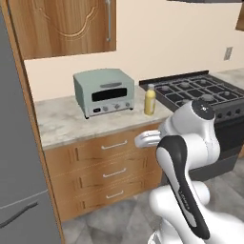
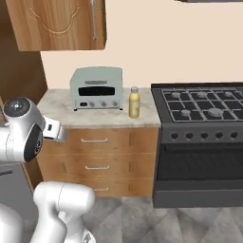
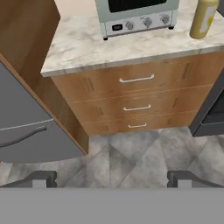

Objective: There is a wine glass and glass cup on the dining counter. Place the wine bottle next to the wine glass and the juice bottle next to the glass cup.

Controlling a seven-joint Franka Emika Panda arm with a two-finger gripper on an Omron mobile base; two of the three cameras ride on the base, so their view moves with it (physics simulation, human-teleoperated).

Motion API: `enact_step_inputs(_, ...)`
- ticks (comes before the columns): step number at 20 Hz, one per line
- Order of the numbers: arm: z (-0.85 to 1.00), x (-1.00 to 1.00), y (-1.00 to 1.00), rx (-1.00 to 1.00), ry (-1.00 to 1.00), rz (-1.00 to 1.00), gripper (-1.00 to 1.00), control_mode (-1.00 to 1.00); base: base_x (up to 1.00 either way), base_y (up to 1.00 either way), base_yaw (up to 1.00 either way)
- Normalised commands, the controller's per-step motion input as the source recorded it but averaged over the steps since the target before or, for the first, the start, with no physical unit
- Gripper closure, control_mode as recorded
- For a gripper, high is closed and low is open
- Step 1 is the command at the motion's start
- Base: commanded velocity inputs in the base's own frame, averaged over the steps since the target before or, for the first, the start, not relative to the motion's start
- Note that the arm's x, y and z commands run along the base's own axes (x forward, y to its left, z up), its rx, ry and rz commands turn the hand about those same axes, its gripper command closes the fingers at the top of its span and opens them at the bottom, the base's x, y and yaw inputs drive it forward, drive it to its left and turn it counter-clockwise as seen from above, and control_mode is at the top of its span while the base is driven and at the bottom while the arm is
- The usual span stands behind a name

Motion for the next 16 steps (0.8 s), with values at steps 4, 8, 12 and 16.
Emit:
enact_step_inputs(4, 0.0, 0.0, 0.0, 0.0, 0.0, 0.0, -1.0, 1.0, 0.27, -0.61, 0.05)
enact_step_inputs(8, 0.0, 0.0, 0.0, 0.0, 0.0, 0.0, -1.0, 1.0, 0.22, -0.6, 0.08)
enact_step_inputs(12, 0.0, 0.0, 0.0, 0.0, 0.0, 0.0, -1.0, 1.0, 0.08, -0.56, 0.22)
enact_step_inputs(16, 0.0, 0.0, 0.0, 0.0, 0.0, 0.0, -1.0, 1.0, 0.13, -0.51, 0.28)
